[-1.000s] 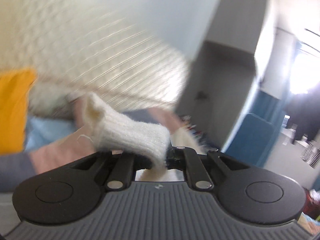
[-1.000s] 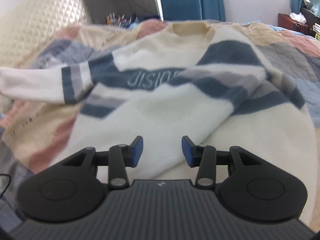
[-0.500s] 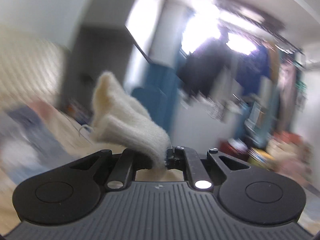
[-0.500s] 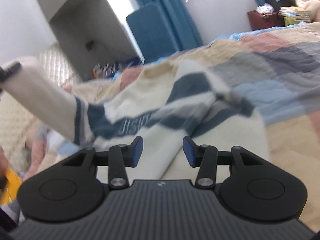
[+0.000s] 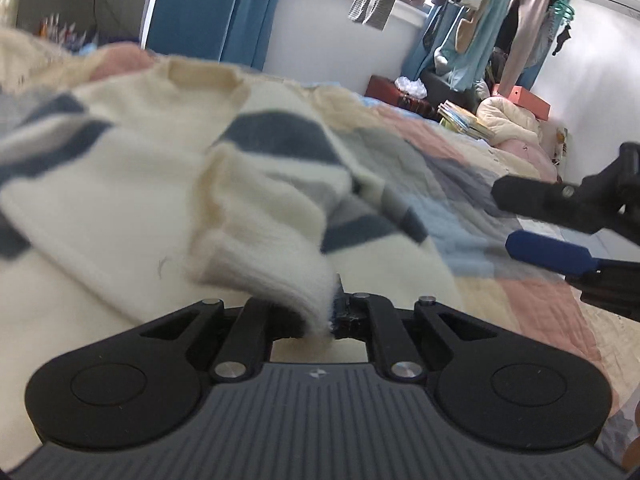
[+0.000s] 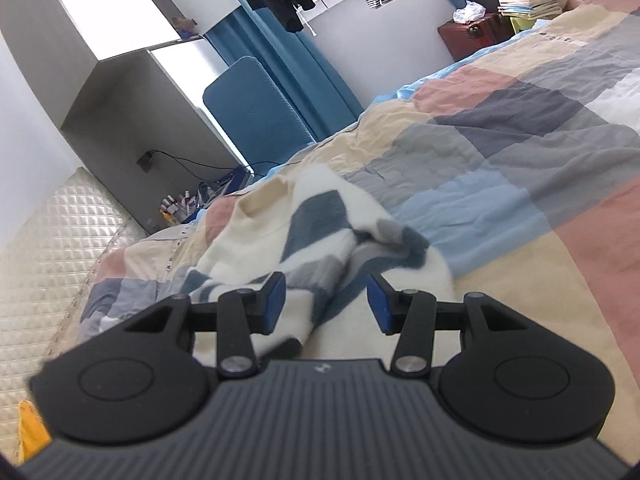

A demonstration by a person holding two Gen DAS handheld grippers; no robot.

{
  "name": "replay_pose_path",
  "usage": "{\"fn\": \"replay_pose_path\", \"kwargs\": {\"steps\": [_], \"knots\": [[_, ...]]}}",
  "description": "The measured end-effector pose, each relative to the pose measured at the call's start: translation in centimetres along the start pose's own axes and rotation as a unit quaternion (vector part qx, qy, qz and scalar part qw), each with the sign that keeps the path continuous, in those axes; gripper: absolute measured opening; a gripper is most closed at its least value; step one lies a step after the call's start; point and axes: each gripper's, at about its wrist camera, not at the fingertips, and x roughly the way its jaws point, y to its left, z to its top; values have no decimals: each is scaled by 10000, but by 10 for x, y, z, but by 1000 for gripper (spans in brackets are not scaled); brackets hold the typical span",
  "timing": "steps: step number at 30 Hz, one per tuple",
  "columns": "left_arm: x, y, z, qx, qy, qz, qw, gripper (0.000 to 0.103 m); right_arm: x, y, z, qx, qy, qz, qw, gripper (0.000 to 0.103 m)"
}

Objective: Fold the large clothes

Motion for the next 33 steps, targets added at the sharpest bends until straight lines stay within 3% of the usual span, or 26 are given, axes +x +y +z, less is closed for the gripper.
{"fn": "replay_pose_path", "kwargs": {"steps": [4,5,8,9,15,22,25,33], "knots": [[-3,10,5,-241,28,-200,9995,12,5,-1,-1,48,100,35,9999,49],[-5,10,5,-278,75,-256,9993,21,4,-1,-2,51,121,50,9999,49],[-25,5,10,-392,216,-418,9981,62,5,1,-3,15,155,39,9999,49],[-35,7,11,-414,187,-451,9979,67,5,2,-4,-21,162,-2,9999,49],[-85,37,16,-682,58,-648,9956,69,15,10,-12,-97,389,-107,9991,49],[-123,84,7,-884,-264,-81,9957,69,33,30,-25,-301,773,-9,9966,49],[-118,103,1,-1072,-166,266,9937,69,41,36,-29,-444,816,-147,9956,68],[-87,131,-7,-1229,317,654,9898,69,65,25,-32,-394,903,-753,9923,67]]}}
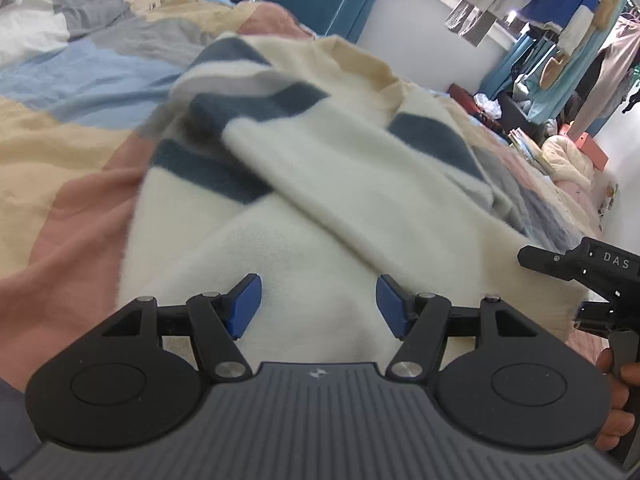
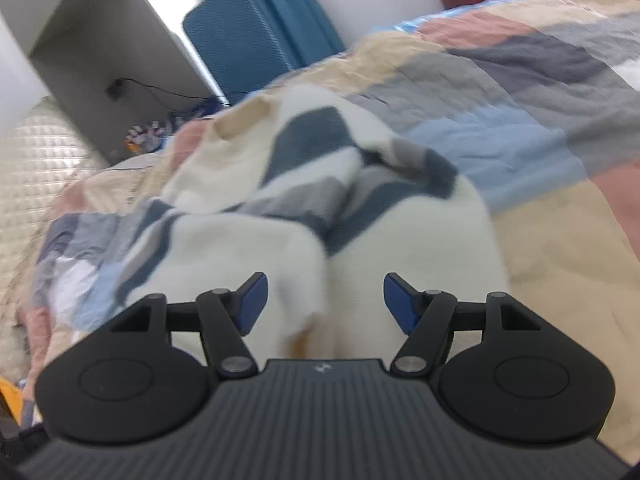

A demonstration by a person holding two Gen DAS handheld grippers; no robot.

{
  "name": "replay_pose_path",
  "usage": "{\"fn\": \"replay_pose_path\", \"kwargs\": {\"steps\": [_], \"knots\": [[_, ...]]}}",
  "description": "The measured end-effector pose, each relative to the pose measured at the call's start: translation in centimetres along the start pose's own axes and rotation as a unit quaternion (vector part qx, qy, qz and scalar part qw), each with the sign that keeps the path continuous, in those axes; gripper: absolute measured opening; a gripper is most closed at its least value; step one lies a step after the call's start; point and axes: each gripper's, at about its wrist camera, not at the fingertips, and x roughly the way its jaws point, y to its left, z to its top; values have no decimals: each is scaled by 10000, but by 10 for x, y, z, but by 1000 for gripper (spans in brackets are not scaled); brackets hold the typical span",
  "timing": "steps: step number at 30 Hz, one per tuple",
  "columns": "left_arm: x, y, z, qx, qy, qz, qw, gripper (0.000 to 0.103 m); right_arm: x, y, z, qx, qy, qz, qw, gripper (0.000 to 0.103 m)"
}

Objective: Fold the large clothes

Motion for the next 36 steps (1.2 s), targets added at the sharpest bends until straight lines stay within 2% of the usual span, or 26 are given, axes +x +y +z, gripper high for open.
{"fn": "replay_pose_path", "kwargs": {"steps": [3,5,8,10,16,18,22,25,29,32,36], "knots": [[1,0,0,32,25,10,10000,69,13,-2,-2,60,167,-96,9998,61],[1,2,1,-6,32,-39,10000,69,19,0,-5,-7,238,-213,9995,36],[-1,7,3,-170,53,-142,9997,69,27,6,-7,-148,320,-239,9991,16],[-4,10,3,-265,69,-192,9994,69,28,10,-6,-270,345,-242,9987,11],[-16,2,1,28,-17,-145,9999,69,-1,17,6,-802,-404,-593,9942,9],[-19,0,0,64,-31,-142,9999,69,0,10,10,-758,-441,-817,9928,9],[-20,7,0,-33,-1,-68,10000,69,27,-12,13,-404,119,-974,9944,10],[-25,16,-1,-211,26,-60,9998,69,33,-15,15,-322,263,-995,9942,10],[-39,27,-4,-430,21,-32,9991,69,21,-8,17,-426,327,-916,9943,13],[-60,24,-15,-301,-159,141,9993,69,9,-7,23,-486,516,-754,9946,13],[-77,21,-33,-307,-82,167,9994,69,-21,-10,30,-722,792,-509,9929,15]]}}
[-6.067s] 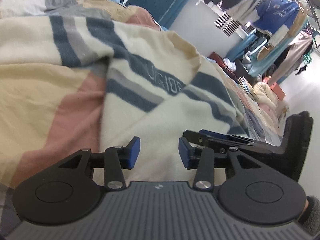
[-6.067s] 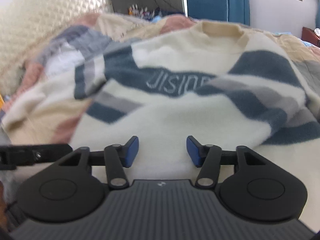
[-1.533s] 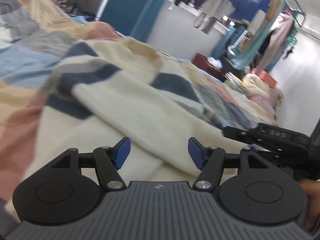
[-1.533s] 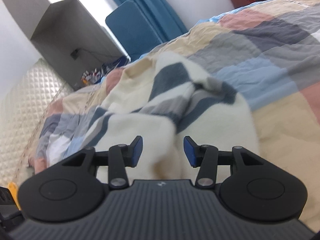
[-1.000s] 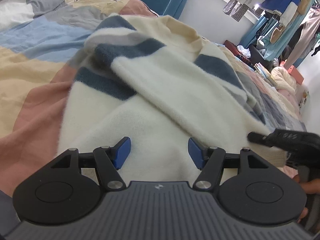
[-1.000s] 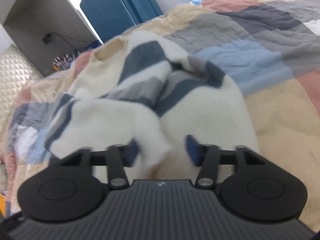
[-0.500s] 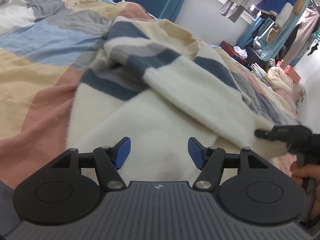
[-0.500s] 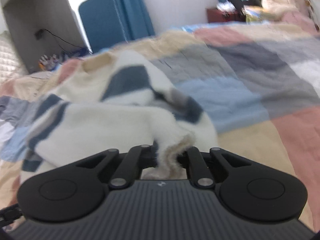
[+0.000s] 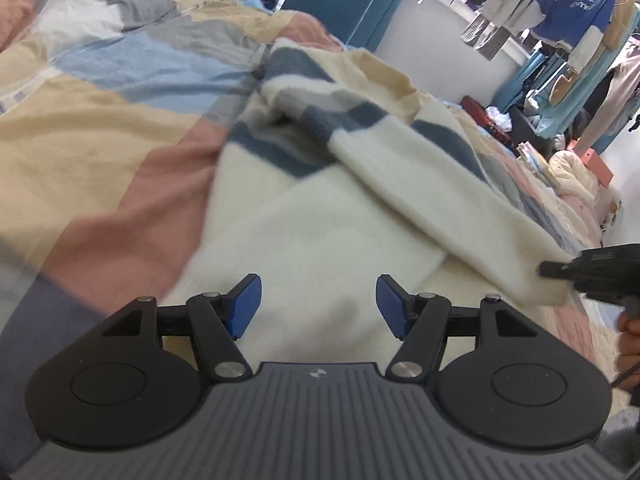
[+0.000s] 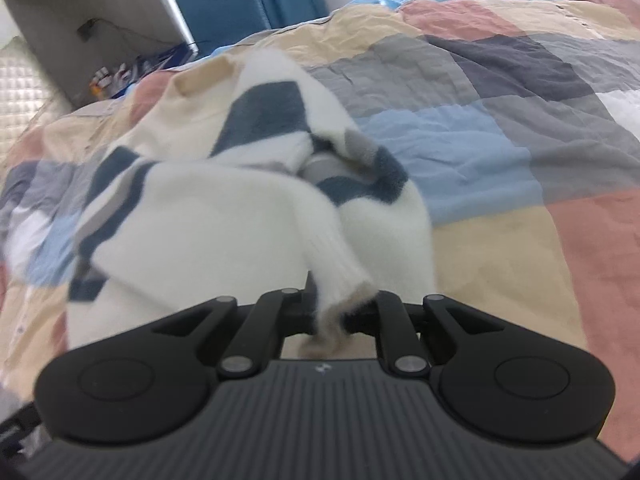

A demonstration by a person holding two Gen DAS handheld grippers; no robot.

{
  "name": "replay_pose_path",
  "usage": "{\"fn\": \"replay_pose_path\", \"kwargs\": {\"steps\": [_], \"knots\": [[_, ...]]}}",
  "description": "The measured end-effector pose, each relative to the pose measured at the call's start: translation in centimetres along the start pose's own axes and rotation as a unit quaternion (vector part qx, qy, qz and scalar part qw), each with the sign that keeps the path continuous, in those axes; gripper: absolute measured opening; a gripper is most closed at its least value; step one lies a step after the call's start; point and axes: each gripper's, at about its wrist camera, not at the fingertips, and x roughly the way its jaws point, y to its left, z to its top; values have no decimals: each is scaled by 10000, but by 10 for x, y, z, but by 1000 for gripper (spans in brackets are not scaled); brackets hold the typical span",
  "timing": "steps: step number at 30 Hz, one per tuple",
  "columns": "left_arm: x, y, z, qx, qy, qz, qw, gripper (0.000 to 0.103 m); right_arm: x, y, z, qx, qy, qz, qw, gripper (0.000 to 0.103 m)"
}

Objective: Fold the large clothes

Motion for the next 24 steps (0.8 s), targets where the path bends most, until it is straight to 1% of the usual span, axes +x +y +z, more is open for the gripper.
{"fn": "replay_pose_path", "kwargs": {"steps": [4,6,8,9,10,11,13,15,17,19,21,24], "knots": [[-17,2,-10,-178,27,2,9998,69,-29,-6,-6,-574,208,63,9981,26],[-24,3,-14,-248,38,16,9997,69,-40,-11,-9,-789,347,154,9962,37],[-29,5,-18,-334,83,1,9994,69,-47,-19,-13,-974,514,212,9937,57],[-31,7,-19,-418,120,18,9991,69,-49,-24,-15,-1018,627,252,9925,62],[-34,10,-21,-531,158,26,9985,69,-51,-30,-17,-1020,748,309,9915,69],[-35,14,-22,-649,183,30,9977,69,-51,-37,-20,-995,849,361,9908,72],[-39,25,-24,-944,232,14,9953,69,-51,-48,-24,-913,1000,412,9899,72],[-42,39,-22,-1287,213,-81,9914,69,-48,-61,-27,-782,1147,497,9891,73],[-45,50,-20,-1569,171,-21,9875,69,-43,-73,-32,-625,1313,784,9863,72],[-40,58,-20,-1814,320,-43,9829,69,-38,-84,-36,-398,1453,1040,9831,72],[-32,63,-23,-1980,524,-64,9788,69,-31,-93,-39,-199,1554,1245,9798,72],[-27,66,-24,-2029,557,159,9775,70,-18,-100,-42,-34,1648,1440,9758,72]]}}
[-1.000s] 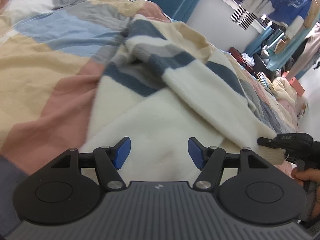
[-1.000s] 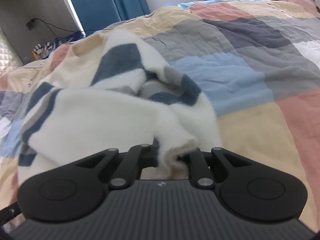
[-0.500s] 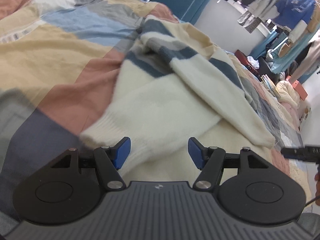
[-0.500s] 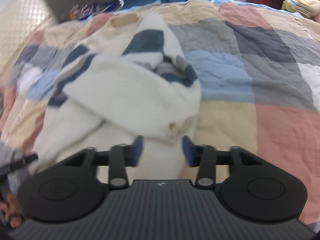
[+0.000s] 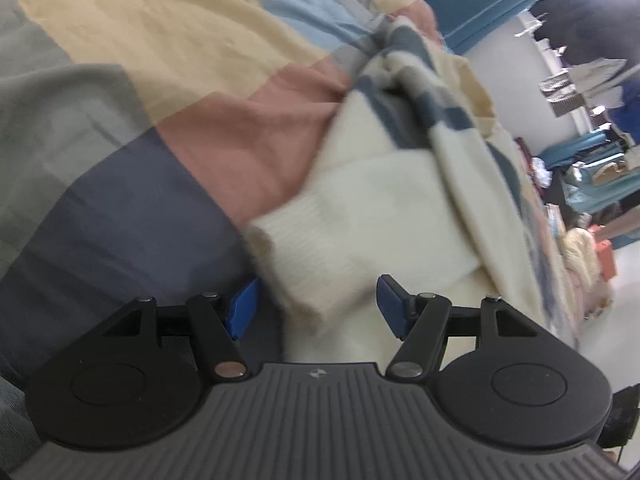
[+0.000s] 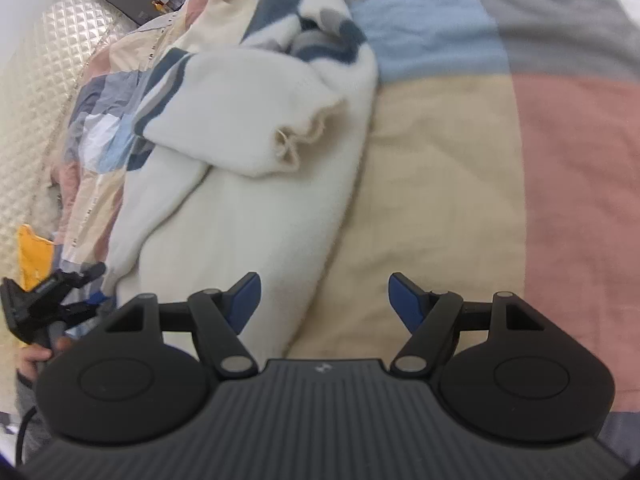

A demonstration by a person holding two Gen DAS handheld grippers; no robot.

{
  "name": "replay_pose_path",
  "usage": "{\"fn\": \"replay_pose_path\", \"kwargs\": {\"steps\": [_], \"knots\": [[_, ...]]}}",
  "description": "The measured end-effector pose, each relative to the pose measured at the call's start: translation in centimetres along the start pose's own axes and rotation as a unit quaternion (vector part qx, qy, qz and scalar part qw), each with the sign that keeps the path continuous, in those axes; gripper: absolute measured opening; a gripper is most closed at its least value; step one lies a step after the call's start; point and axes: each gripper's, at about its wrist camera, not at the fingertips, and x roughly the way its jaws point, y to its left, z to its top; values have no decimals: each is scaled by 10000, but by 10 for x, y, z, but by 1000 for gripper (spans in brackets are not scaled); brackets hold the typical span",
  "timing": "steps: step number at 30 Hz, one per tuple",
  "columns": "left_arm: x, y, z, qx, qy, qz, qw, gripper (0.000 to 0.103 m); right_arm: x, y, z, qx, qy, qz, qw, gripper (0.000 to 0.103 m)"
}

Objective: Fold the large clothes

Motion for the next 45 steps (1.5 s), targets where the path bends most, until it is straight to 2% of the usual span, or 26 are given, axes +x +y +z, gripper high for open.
{"fn": "replay_pose_path", "kwargs": {"steps": [6,7,9,12,14,16,19,22,24,28,31,32,34,37,38,40,45], "knots": [[12,0,-1,50,213,-109,9997,77,22,-5,11,-2,-42,400,9992,73],[14,-2,-3,103,244,-133,9996,78,26,-1,13,-114,-37,361,9993,72],[19,-7,-5,203,280,-252,9991,88,28,7,17,-344,-86,211,9991,73],[28,-17,-7,380,326,-263,9984,89,33,9,24,-277,-106,146,9995,73],[32,-19,-7,361,247,-247,9987,89,40,8,28,-90,-65,281,9995,74],[35,-20,-7,328,202,-245,9990,89,48,14,30,-167,14,346,9993,74],[35,-21,-6,352,225,-533,9977,88,54,26,32,-197,8,320,9993,75],[30,-19,-6,247,215,-1030,9941,88,51,34,34,-210,-137,669,9974,75],[33,-17,-4,145,240,-1038,9942,88,50,36,34,-267,-176,760,9966,75],[50,-16,-1,-13,376,-861,9956,88,68,25,31,-19,285,378,9989,72],[55,-24,-2,110,284,-787,9964,88,74,26,31,-55,318,244,9992,71],[55,-24,-3,130,244,-783,9965,87,75,30,30,-181,340,175,9991,73],[57,-27,-4,194,188,-683,9973,76,78,41,30,-437,348,12,9984,71],[57,-26,-3,164,162,-679,9974,47,74,52,29,-686,253,42,9973,35],[55,-26,-2,162,150,-745,9970,32,71,55,29,-761,168,45,9970,28],[47,-26,-1,194,46,-903,9957,26,60,60,29,-906,-20,128,9958,23],[11,-14,16,-504,-258,-1631,9850,23,7,64,31,-1011,-792,788,9886,20]]}}
